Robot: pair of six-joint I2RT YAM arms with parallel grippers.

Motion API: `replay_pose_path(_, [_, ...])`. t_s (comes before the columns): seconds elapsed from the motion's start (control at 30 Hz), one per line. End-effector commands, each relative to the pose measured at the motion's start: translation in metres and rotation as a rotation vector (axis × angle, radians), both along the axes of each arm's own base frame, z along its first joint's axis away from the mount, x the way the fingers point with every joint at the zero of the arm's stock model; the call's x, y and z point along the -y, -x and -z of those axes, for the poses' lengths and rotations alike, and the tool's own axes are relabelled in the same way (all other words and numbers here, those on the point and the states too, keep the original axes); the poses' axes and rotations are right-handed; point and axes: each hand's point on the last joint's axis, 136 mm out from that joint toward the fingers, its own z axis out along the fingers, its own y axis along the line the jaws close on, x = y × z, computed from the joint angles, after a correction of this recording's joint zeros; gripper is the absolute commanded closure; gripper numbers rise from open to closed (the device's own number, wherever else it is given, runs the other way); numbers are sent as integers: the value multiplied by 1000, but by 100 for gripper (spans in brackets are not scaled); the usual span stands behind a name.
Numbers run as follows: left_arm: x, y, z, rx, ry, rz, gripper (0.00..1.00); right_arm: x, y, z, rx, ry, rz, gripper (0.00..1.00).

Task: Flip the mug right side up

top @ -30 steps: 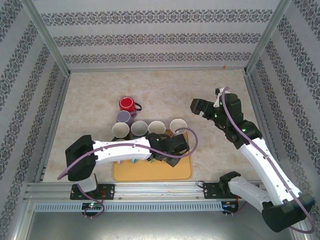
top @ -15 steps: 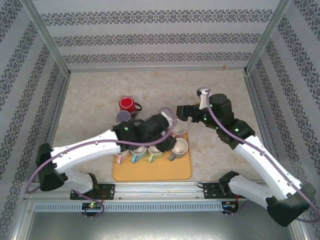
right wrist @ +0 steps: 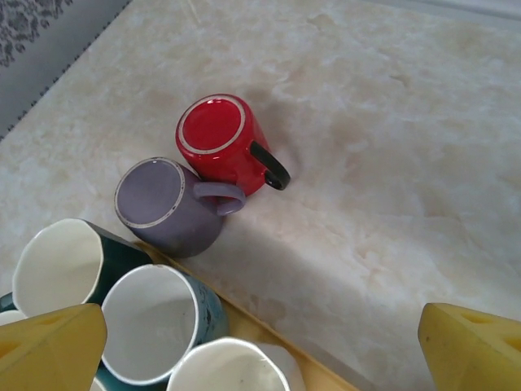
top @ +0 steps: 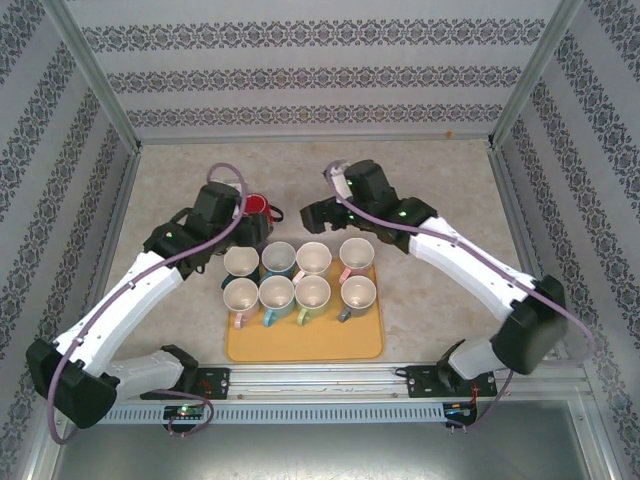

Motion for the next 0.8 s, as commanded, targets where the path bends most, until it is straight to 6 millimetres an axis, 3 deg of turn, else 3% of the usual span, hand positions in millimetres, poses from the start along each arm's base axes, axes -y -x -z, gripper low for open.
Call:
replay_pose_path(0.0, [-10,-21,10,-35,9,-49,33,-10,-8,-3,27,28,-9,2])
replay_pose_path(0.07, [-13,-37,10,-33,-6,-62,25,-14,-8,1,22,32,-16,2])
replay_pose_path(0.3, [-5,-90,8,117,-170,114,17,-16,1,-5,67,62,-93,2])
replay_pose_path(0.47, [-30,-119,31,-46,-146,4,19,-24,-9,0,74,83,-164,2])
replay_pose_path(0.63, [-60,-120,22,-18,-42,-172,19,-55,-38,20,91,107,-282,2])
replay_pose_path(0.77, [-84,-125,32,-63,74,-261,20,-94,-60,29,58,45,-333,2])
